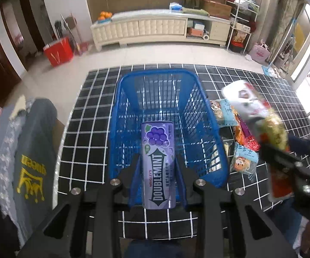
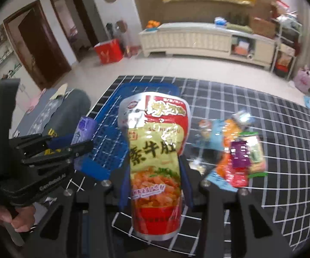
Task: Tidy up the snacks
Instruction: 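Carry the gum pack with the left tool while the right tool carries the pouch toward the basket, then release the gum pack into the basket with the left tool while the right tool drops the pouch in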
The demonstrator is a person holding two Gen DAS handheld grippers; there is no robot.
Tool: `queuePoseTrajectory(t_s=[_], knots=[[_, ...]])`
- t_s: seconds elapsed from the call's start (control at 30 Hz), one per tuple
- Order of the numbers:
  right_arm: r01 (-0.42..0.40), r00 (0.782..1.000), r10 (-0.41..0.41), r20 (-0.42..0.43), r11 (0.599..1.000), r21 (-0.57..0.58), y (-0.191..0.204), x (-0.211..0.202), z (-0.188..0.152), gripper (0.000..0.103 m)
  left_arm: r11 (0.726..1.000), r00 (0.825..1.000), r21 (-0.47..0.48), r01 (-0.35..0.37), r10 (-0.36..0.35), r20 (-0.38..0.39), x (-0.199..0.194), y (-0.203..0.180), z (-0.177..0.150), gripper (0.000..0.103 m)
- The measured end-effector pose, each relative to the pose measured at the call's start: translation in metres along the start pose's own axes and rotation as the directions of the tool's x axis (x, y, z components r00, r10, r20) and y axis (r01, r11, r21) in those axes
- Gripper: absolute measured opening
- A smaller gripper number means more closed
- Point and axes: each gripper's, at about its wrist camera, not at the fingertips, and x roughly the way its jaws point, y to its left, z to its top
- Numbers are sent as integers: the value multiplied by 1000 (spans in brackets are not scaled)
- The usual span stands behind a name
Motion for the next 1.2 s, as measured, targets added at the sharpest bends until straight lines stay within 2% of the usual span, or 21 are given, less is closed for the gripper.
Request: queuePoseTrajectory(t_s=[0.07,0.23,0.37,0.7,0.83,0.9,1.0,1.13,1.2], knots=[[-8,1000,8,-30,1000,1,8,21,6,45,1000,1000,-9,9,-10,-26,13,13,1,28],[13,998,-14,-67,1000,-11,20,43,8,45,1000,998,8,30,-29,-61,46,17,8,28],[32,996,-33,-82,999,-11,19,51,14,45,999,995,36,41,-37,-92,64,12,11,28],[62,993,-66,-94,997,-43,24,64,19,46,998,980,-5,67,-67,-185,112,24,16,29],[67,992,-71,-105,997,-39,23,64,18,46,998,984,23,54,-49,-173,115,17,16,30],[66,992,-69,-108,997,-30,21,62,18,46,999,985,14,48,-45,-168,113,18,15,38],[65,992,-69,-103,997,-35,23,56,17,46,999,986,2,52,-51,-160,107,23,15,42],[55,994,-58,-93,998,-38,27,49,18,46,998,988,-15,67,-69,-140,89,27,13,42],[48,995,-52,-90,998,-42,31,48,20,46,999,993,-5,38,-38,-111,76,29,13,42]])
